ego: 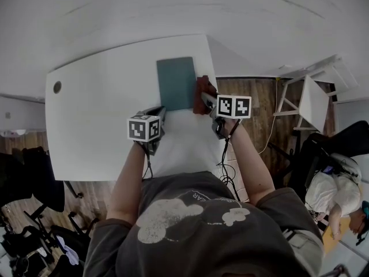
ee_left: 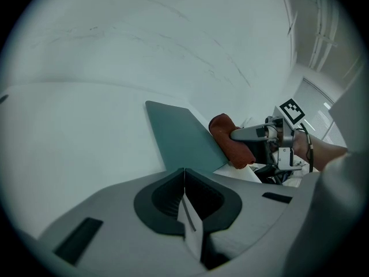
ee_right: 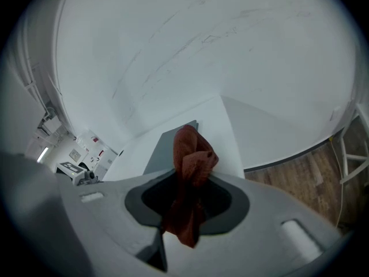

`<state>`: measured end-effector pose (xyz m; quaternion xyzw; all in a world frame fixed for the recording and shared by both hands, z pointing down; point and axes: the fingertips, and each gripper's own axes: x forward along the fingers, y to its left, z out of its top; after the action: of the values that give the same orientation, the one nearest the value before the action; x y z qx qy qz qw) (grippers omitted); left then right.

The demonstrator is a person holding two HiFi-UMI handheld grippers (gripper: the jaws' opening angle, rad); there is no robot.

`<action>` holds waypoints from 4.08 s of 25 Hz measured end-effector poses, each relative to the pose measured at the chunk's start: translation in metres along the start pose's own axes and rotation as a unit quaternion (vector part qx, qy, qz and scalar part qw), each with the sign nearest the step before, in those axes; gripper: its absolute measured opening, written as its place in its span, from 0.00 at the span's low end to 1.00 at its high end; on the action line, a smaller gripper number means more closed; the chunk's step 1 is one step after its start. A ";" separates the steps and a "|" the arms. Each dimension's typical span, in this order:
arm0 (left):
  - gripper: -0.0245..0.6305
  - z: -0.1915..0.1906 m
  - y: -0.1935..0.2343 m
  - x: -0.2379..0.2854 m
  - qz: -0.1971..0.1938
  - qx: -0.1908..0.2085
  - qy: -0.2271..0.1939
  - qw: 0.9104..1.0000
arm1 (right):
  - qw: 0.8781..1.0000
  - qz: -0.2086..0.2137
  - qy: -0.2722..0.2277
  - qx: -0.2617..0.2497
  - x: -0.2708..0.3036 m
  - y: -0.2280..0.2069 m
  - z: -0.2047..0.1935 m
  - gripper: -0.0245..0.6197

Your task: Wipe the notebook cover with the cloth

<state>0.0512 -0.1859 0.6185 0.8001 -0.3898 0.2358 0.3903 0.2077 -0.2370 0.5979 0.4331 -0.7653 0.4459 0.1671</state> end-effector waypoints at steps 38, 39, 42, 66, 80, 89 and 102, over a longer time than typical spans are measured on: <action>0.04 0.025 0.032 -0.119 -0.092 0.120 -0.095 0.984 | 0.988 -0.086 -0.125 0.016 -0.026 0.131 -0.025 0.20; 0.04 0.025 0.037 -0.125 -0.091 0.118 -0.098 0.984 | 0.988 -0.089 -0.126 0.014 -0.025 0.138 -0.028 0.20; 0.04 0.017 0.050 -0.144 -0.097 0.114 -0.102 0.983 | 0.987 -0.098 -0.130 0.014 -0.019 0.157 -0.043 0.20; 0.04 -0.052 0.084 -0.250 -0.176 0.157 -0.088 0.968 | 0.968 -0.181 -0.170 0.034 -0.030 0.279 -0.153 0.20; 0.04 -0.065 0.070 -0.259 -0.183 0.149 -0.094 0.967 | 0.962 -0.180 -0.202 0.024 -0.046 0.288 -0.162 0.20; 0.04 -0.095 0.036 -0.271 -0.172 0.148 -0.092 0.970 | 0.968 -0.159 -0.195 0.023 -0.066 0.293 -0.201 0.20; 0.04 -0.140 -0.002 -0.312 -0.149 0.153 -0.116 0.970 | 0.971 -0.134 -0.197 -0.004 -0.112 0.317 -0.250 0.20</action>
<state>-0.1398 0.0651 0.4863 0.9213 -0.2677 0.1375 0.2464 -0.0190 0.0990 0.4918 0.6104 -0.7198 0.3224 0.0732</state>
